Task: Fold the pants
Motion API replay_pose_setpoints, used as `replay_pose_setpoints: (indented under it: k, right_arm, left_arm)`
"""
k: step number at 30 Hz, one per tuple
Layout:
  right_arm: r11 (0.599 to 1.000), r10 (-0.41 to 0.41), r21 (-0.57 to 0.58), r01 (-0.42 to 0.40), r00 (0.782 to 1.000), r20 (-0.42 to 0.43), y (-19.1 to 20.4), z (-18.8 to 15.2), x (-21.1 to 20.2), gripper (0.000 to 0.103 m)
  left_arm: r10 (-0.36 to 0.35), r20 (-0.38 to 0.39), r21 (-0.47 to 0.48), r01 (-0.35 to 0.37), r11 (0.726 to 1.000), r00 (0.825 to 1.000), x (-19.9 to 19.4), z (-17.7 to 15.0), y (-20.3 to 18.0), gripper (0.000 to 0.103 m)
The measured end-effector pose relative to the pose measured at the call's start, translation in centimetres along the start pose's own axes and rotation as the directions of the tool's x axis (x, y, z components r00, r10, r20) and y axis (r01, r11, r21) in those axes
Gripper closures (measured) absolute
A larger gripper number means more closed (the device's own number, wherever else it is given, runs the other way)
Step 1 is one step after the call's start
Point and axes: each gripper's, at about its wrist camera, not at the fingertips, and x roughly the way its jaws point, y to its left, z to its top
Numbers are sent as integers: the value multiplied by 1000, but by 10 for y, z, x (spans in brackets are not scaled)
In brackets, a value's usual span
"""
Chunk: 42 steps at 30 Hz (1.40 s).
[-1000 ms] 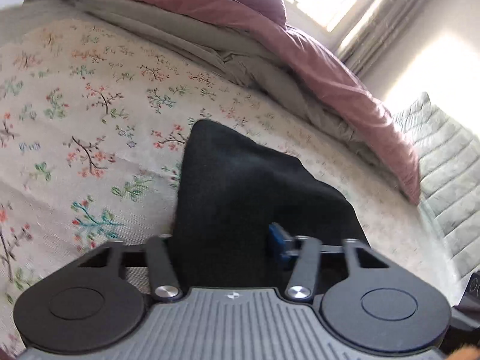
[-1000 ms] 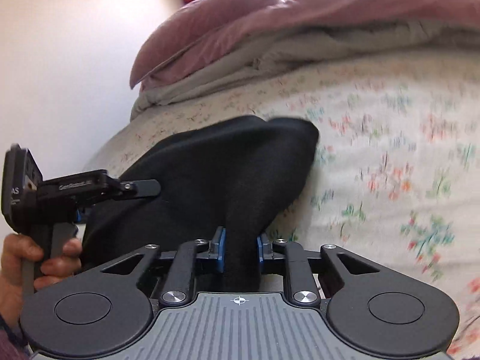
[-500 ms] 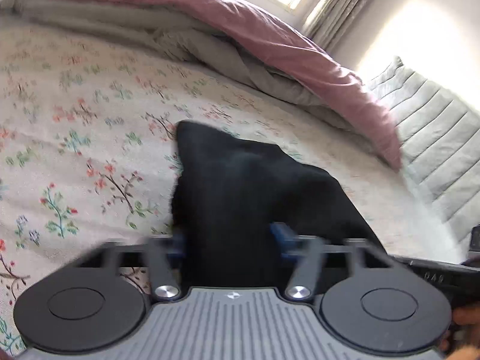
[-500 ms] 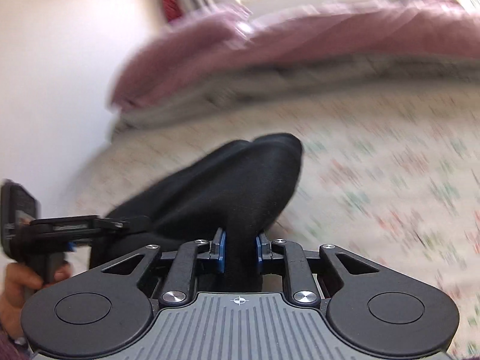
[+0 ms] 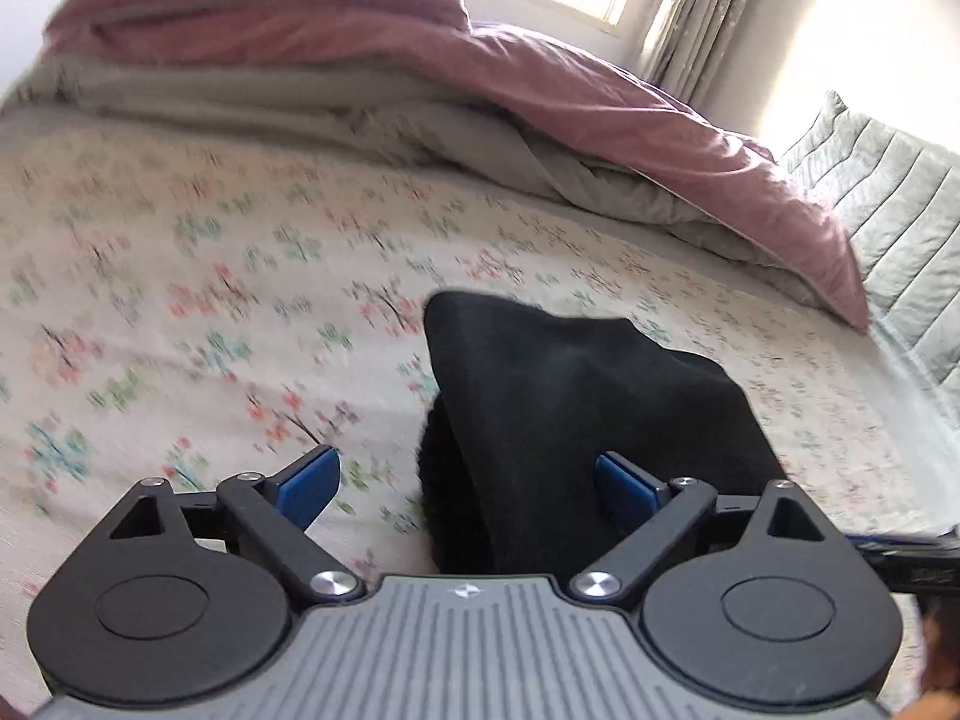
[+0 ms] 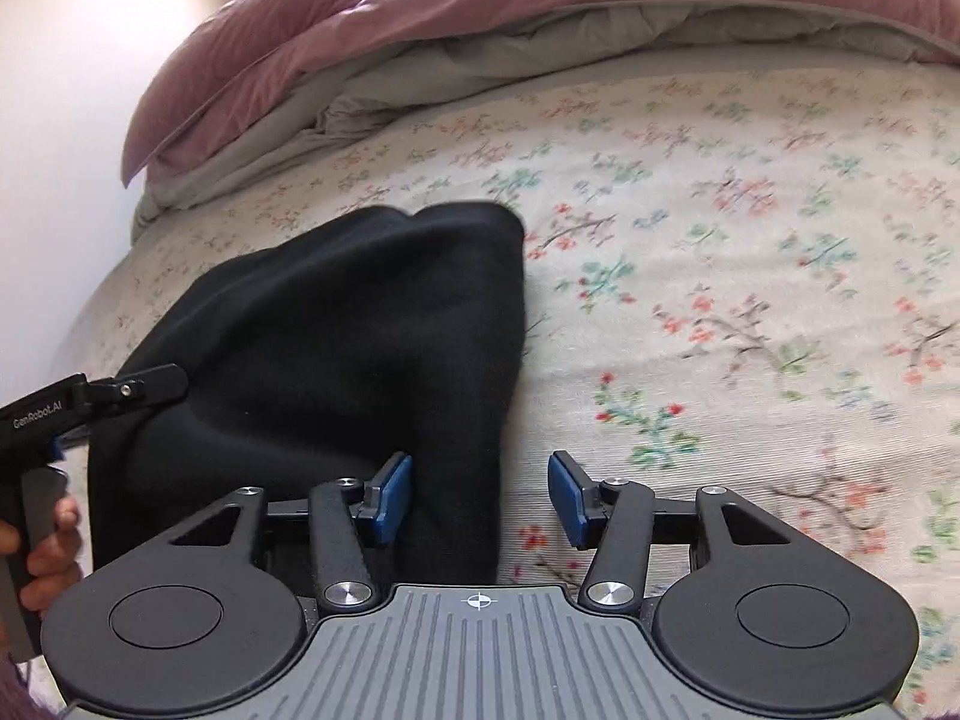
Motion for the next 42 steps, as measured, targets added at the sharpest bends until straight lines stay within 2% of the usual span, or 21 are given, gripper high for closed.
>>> replay_pose_setpoints:
  k: [2,4,6,8,10,12,14,16,18,21,23,26,30,36,39,42]
  right_arm:
    - [998,-43,-43,45,998,54,8,0,-10,53]
    - [991,-83,-93,94,990,116,17,-2,-18,53]
    - [985,-81,-140,105,983,166,28,-2,-23,53]
    - [981,-43,-176,77,980,193,39,-4,-25,55]
    - [977,-23,-202,61,982,188,49,-6,-21,56]
    - [970,-25,-235,65,986,166,58,-11,-11,58]
    - [965,-34,-255,64,992,122,64,-14,2,58]
    - [960,-47,-270,71,995,93,69,-18,13,58]
    - [958,-62,-273,84,994,90,73,-23,20,58]
    - [964,-63,-250,85,994,94,73,-25,23,57]
    - [966,-60,-246,81,994,94,72,-26,23,57]
    - [970,-56,-231,75,995,87,70,-26,25,57]
    - [980,-51,-186,66,995,83,67,-26,30,56]
    - [979,-79,-181,95,993,94,73,-28,31,54]
    - [987,-64,-139,77,993,95,68,-28,22,54]
    - [982,-78,-162,94,991,107,73,-32,8,54]
  left_arm:
    - [24,20,25,-24,999,1000,-4,0,-4,1]
    - [39,35,46,-41,998,999,-6,0,-6,8]
    - [55,39,66,-58,996,998,-7,-1,-10,14]
    - [76,52,98,-81,992,996,-14,-1,-16,20]
    - [107,97,133,-120,984,989,-26,0,-23,21]
    - [97,151,161,-121,979,984,-39,1,-29,22]
    - [37,166,182,-67,981,985,-48,-2,-33,28]
    - [-18,137,204,-10,979,990,-46,-6,-36,33]
    - [-39,100,222,16,975,994,-36,-10,-37,33]
    - [-16,49,235,4,972,999,-18,-14,-33,33]
    - [6,8,195,-7,981,1000,-9,-12,-24,30]
    - [-58,-31,79,60,995,998,-1,-9,-7,28]
    - [-58,-23,94,60,994,998,8,-10,-6,28]
    - [-75,-22,79,77,994,997,11,-5,0,28]
    - [-33,-6,108,33,994,999,2,-2,-8,28]
    - [34,43,165,-40,985,999,-14,-1,-18,24]
